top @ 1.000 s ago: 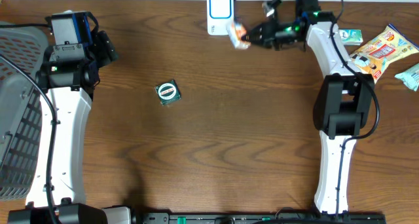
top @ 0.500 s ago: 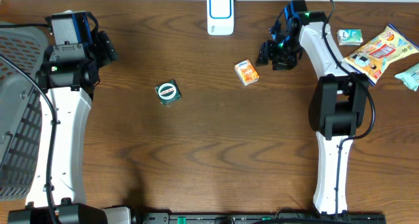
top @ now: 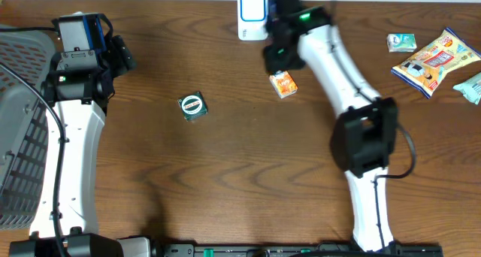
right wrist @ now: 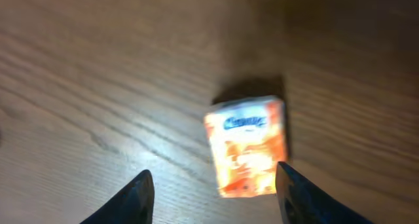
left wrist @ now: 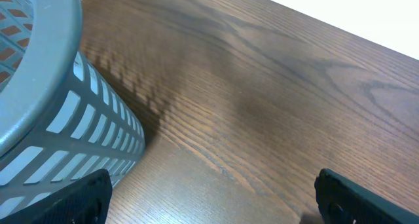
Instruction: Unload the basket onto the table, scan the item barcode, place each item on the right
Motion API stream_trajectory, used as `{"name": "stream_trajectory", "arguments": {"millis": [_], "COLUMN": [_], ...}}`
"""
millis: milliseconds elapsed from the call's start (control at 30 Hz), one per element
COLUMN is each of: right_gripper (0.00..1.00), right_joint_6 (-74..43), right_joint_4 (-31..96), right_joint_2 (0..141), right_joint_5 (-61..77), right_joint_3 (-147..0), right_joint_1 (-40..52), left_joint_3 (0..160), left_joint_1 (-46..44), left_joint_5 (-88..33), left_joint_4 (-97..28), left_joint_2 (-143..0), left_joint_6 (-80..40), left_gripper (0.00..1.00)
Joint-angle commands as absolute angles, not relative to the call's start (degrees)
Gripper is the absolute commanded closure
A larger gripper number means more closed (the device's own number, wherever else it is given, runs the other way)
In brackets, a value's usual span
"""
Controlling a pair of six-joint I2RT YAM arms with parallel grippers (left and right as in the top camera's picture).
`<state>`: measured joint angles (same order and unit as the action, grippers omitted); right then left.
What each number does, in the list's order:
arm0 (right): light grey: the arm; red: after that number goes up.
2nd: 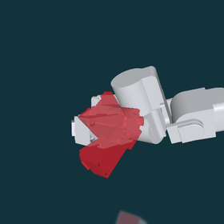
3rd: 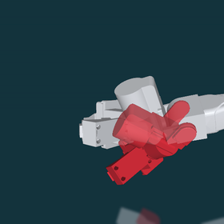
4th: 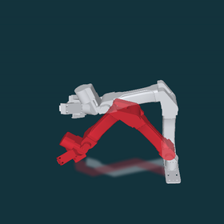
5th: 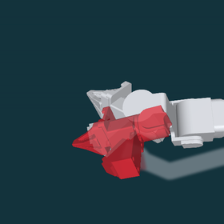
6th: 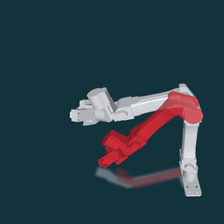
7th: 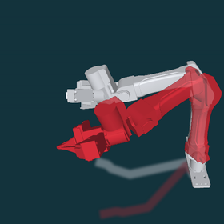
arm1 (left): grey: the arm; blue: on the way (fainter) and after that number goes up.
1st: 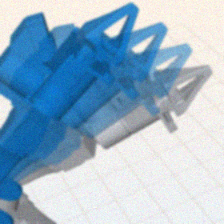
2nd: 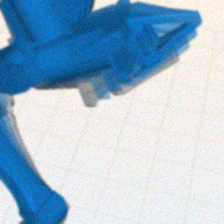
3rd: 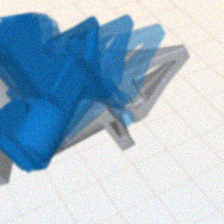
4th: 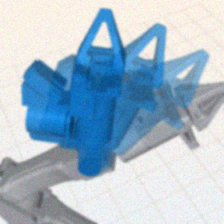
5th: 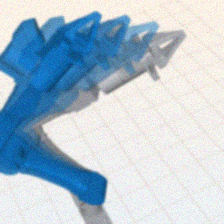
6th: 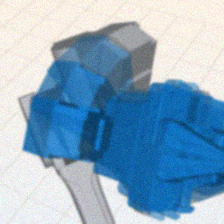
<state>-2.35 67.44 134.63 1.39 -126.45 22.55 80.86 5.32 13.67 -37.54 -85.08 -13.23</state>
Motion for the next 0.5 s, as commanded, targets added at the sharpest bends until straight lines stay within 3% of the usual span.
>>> {"name": "stream_trajectory", "arguments": {"millis": [0, 133, 467], "right_gripper": [0.44, 0.44, 0.46], "right_joint_6": [-2.76, -5.52, -7.88], "right_joint_4": [67.72, 68.2, 63.88], "right_joint_2": [135.5, 135.5, 135.52], "right_joint_5": [-13.96, -21.45, -23.0], "right_joint_3": [-125.34, -123.28, -114.74], "right_joint_1": [26.68, 29.67, 31.33], "left_joint_3": [81.34, 81.34, 81.34], "left_joint_1": [5.56, 5.56, 5.56], "left_joint_5": [14.22, 14.22, 14.22], "left_joint_4": [-37.71, -37.71, -37.74], "left_joint_2": [-85.45, -85.45, -85.45], "left_joint_6": [-12.51, -12.51, -12.49], "left_gripper": [0.02, 0.03, 0.02]}}
